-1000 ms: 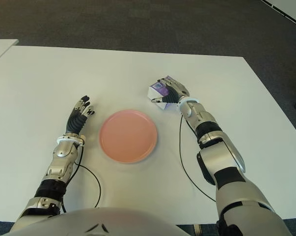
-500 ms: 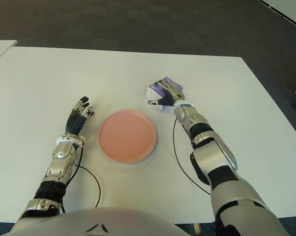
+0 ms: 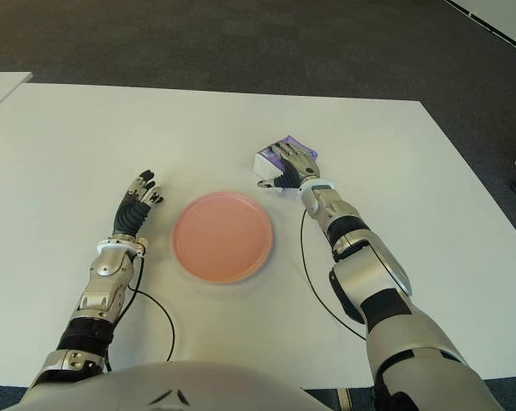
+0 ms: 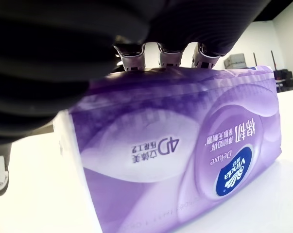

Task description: Put the tissue paper into the plate.

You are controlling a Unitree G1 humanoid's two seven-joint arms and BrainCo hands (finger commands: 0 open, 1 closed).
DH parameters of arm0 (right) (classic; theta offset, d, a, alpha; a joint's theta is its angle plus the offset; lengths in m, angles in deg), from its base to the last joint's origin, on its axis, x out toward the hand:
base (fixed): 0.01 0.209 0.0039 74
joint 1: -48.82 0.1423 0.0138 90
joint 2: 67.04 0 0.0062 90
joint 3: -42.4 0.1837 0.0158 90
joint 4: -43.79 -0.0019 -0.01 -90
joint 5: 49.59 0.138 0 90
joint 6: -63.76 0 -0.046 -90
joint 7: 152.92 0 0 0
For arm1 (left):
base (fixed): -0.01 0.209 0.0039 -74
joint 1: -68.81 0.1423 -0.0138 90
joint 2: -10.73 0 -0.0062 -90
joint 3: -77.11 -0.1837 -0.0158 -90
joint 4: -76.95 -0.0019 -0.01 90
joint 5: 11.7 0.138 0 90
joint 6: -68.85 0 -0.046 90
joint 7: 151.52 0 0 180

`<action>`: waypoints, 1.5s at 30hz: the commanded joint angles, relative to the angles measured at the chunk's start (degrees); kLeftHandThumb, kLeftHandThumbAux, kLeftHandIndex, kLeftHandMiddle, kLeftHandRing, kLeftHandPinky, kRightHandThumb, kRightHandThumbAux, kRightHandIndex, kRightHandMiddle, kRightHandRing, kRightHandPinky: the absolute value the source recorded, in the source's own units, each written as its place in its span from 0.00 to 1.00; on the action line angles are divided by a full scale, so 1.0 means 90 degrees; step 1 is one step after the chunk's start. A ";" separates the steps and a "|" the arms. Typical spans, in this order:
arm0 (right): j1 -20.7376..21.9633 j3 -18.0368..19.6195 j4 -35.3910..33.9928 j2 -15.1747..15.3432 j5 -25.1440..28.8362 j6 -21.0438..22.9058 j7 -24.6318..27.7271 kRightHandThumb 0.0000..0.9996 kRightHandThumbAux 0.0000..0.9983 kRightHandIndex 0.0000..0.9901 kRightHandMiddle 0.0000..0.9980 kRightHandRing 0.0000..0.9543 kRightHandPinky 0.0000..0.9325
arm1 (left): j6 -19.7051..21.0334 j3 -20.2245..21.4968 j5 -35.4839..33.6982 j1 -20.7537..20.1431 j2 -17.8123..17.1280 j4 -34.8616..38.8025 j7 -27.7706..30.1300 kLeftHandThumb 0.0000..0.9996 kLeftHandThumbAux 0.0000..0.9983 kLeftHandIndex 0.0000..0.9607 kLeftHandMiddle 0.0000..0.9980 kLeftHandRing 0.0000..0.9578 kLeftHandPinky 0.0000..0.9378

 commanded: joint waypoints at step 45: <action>-0.1451 -0.1559 0.0900 -0.0949 -0.1111 0.2042 -0.0989 0.22 0.62 0.00 0.06 0.03 0.00 | 0.0353 -0.0085 0.0074 0.0457 0.0022 -0.0021 -0.0049 0.00 0.49 0.01 0.02 0.00 0.00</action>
